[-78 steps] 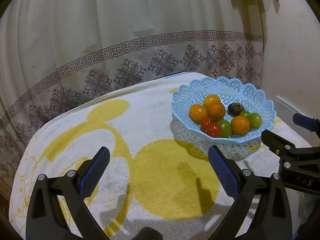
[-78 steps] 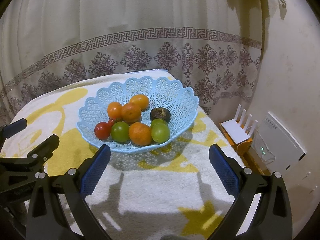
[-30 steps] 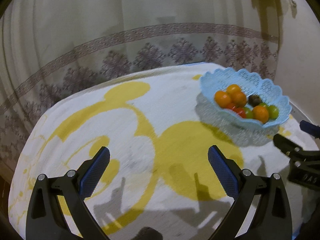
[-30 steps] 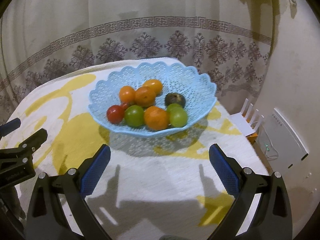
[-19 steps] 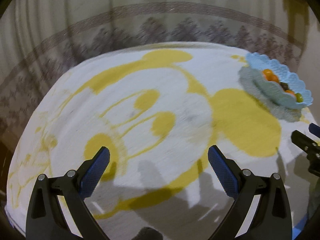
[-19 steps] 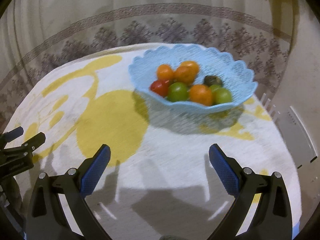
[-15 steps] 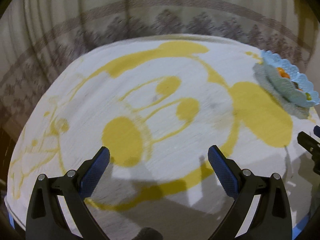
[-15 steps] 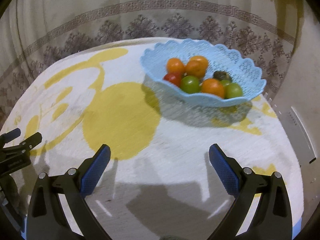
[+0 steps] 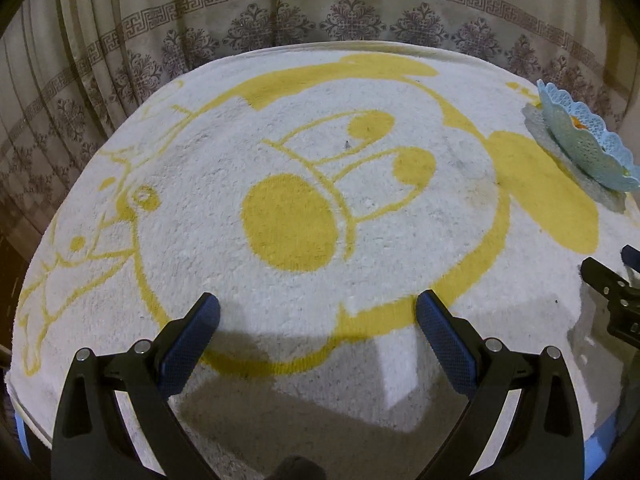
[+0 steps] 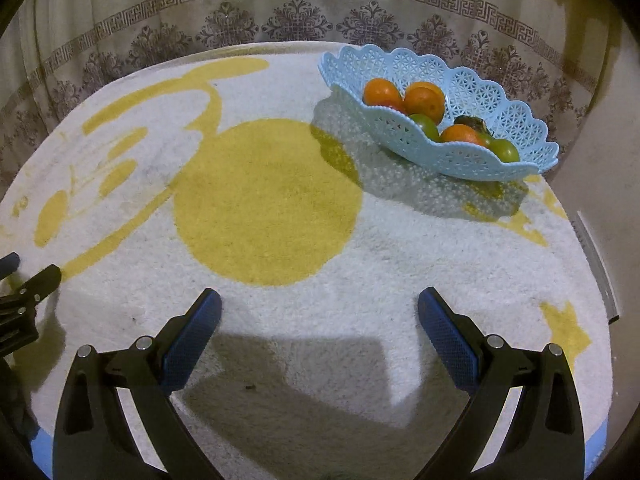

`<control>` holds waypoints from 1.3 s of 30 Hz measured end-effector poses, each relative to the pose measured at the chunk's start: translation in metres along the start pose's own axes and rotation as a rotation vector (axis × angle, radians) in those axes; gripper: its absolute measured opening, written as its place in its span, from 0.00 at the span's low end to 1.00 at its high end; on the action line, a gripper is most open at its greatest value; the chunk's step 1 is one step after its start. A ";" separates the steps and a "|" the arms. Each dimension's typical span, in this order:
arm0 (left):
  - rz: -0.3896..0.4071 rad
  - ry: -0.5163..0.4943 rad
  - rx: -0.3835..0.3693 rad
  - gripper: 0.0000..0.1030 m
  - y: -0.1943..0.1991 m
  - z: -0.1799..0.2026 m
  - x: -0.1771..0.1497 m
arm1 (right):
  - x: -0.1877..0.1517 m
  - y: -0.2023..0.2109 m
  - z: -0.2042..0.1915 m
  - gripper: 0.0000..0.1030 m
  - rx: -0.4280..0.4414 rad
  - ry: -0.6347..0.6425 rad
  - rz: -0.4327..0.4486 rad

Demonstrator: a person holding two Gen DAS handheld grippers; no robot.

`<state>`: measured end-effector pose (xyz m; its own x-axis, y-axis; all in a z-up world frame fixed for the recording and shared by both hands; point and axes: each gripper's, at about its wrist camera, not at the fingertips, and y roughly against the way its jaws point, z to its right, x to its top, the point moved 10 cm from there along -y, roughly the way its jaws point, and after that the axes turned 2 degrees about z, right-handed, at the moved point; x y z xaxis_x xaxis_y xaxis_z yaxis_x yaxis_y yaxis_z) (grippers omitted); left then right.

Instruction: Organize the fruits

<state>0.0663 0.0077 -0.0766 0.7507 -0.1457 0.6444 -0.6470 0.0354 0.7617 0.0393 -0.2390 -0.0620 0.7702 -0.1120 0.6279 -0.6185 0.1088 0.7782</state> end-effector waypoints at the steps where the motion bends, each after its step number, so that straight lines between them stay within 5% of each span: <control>1: 0.000 -0.001 0.002 0.95 0.000 -0.001 0.000 | 0.000 0.000 0.000 0.97 -0.004 0.005 0.004; 39: 0.004 0.012 0.003 0.95 0.002 0.003 -0.004 | -0.002 -0.002 0.001 0.97 0.014 -0.008 0.014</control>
<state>0.0617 0.0052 -0.0783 0.7499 -0.1335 0.6479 -0.6500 0.0334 0.7592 0.0392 -0.2399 -0.0645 0.7606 -0.1184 0.6384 -0.6310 0.0969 0.7697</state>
